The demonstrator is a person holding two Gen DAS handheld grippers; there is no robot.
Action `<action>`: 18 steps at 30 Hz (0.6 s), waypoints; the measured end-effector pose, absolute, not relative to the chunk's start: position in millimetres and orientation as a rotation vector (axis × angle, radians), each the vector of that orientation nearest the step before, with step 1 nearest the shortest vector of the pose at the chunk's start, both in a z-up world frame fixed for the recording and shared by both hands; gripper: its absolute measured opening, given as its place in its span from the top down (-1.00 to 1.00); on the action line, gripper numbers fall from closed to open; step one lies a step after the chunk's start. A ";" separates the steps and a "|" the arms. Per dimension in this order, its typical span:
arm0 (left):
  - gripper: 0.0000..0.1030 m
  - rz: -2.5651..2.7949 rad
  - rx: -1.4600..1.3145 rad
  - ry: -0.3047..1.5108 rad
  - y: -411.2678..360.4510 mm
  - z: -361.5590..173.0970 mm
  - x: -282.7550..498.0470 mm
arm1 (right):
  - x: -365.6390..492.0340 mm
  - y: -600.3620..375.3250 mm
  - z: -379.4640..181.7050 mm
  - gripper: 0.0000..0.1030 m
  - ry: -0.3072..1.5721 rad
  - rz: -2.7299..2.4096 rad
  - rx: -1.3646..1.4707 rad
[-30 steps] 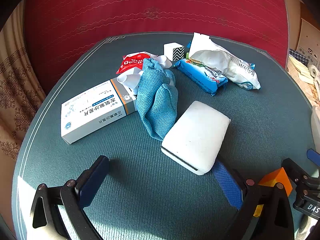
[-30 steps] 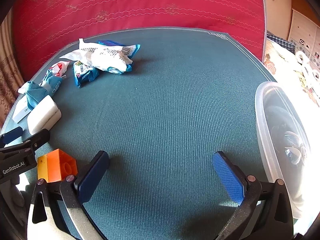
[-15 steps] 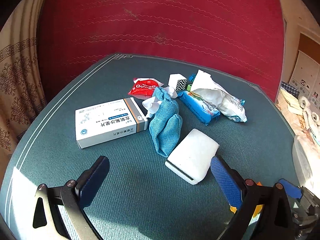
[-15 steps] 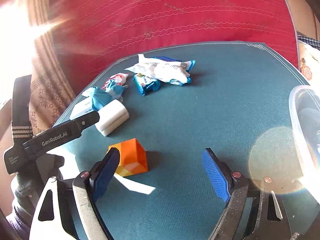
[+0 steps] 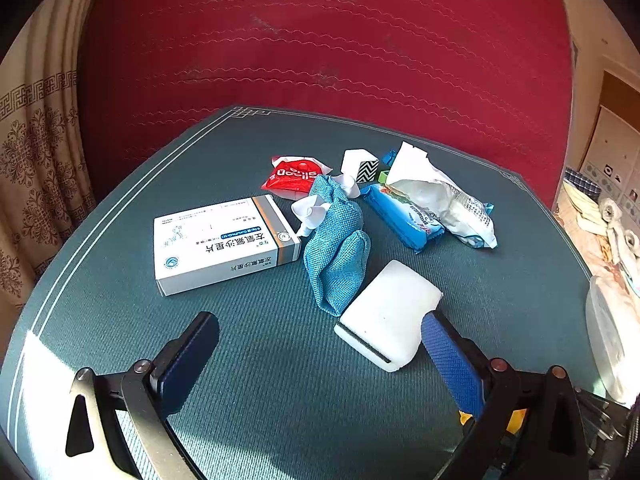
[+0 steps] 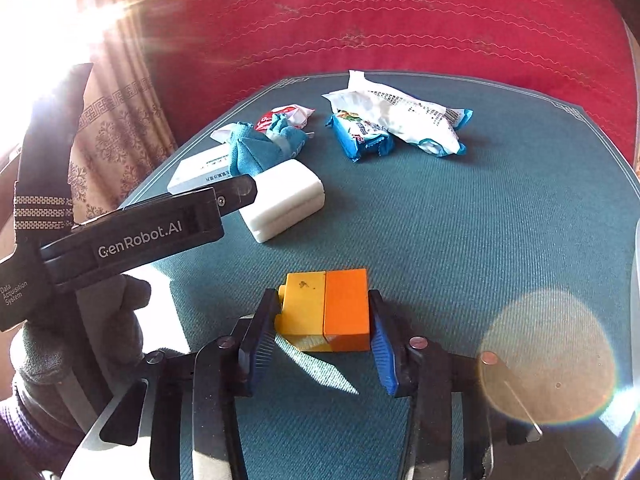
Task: Organize objects
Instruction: 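Lower the right gripper onto the orange-and-yellow toy brick and close it, then lift the toy brick with the right gripper while the left gripper grasps the white sponge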
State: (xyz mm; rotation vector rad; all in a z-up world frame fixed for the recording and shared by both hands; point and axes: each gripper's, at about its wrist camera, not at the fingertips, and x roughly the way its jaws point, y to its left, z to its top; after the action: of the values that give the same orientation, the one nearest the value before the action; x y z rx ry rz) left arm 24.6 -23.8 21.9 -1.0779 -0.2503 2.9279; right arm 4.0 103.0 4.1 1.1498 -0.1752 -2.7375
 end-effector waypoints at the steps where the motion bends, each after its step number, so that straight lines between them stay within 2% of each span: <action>1: -1.00 2.928 -1.082 -0.243 -23.2 21.6 24.4 | 4.3 103.7 3.9 0.14 -0.178 -2.740 1.148; 13: -0.99 2.844 -1.189 -0.113 -6.9 16.5 11.2 | 17.6 120.7 7.8 0.14 -0.242 -2.778 1.142; 15: -0.91 2.821 -1.219 -0.102 -4.0 14.7 6.6 | 19.1 123.1 7.6 0.14 -0.252 -2.780 1.143; 17: -0.75 2.790 -1.248 -0.101 -1.5 12.5 1.3 | 20.1 125.9 7.4 0.14 -0.266 -2.780 1.142; 18: -0.74 2.781 -1.262 -0.104 -0.4 11.2 -1.5 | 19.6 127.0 7.1 0.14 -0.273 -2.780 1.142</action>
State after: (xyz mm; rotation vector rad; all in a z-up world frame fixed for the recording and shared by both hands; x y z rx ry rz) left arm -1.5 -0.4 11.2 -1.2621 -0.1042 2.7806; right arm 19.6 127.0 7.1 1.1420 -0.2730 -2.7801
